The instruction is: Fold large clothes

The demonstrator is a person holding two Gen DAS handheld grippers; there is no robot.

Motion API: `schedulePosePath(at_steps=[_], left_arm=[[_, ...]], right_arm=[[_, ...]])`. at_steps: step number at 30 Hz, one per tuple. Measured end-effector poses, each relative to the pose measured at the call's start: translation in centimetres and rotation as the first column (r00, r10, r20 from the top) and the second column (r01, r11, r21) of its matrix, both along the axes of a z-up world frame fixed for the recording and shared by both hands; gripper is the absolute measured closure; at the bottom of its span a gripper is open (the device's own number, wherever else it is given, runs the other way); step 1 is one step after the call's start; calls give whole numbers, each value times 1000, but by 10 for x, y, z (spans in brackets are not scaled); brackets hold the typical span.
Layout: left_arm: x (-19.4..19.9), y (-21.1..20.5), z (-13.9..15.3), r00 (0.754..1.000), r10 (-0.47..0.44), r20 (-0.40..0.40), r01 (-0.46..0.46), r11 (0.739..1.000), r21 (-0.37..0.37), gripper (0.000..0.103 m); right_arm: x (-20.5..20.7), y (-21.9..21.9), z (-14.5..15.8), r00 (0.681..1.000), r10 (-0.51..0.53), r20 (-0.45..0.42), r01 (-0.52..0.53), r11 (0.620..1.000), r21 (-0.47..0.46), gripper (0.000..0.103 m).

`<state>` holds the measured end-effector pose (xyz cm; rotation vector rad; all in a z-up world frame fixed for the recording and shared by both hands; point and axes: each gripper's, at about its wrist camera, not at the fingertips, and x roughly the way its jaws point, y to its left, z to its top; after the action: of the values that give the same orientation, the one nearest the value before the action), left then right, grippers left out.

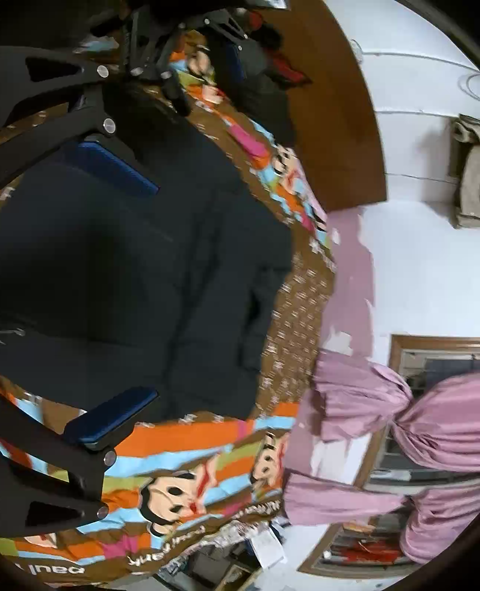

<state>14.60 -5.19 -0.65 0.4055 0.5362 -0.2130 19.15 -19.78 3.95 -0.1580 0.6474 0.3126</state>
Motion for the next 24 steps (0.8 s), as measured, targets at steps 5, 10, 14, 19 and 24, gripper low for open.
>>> schedulePosePath(at_steps=[5,10,14,19,24], left_arm=[[-20,7,-46,996,-35,-77,38,999,39,2],[-31,22,-77,993,-26,-113,36,996,88,2],[-38,33,-100,988,-16,-155,34,993,110,2],[-43,47,-129,978,-27,-207,60,986,155,2],[-44,53,-154,959,-37,-280,93,978,189,2]], right_arm=[[-14,-7,-39,988,49,-144,-45,999,28,0],[-22,-3,-89,954,53,-295,-64,998,-28,0],[-26,6,-120,923,72,-378,-108,992,-73,0],[-25,25,-149,889,103,-447,-191,969,-156,0],[-24,40,-164,872,133,-470,-254,946,-204,0]])
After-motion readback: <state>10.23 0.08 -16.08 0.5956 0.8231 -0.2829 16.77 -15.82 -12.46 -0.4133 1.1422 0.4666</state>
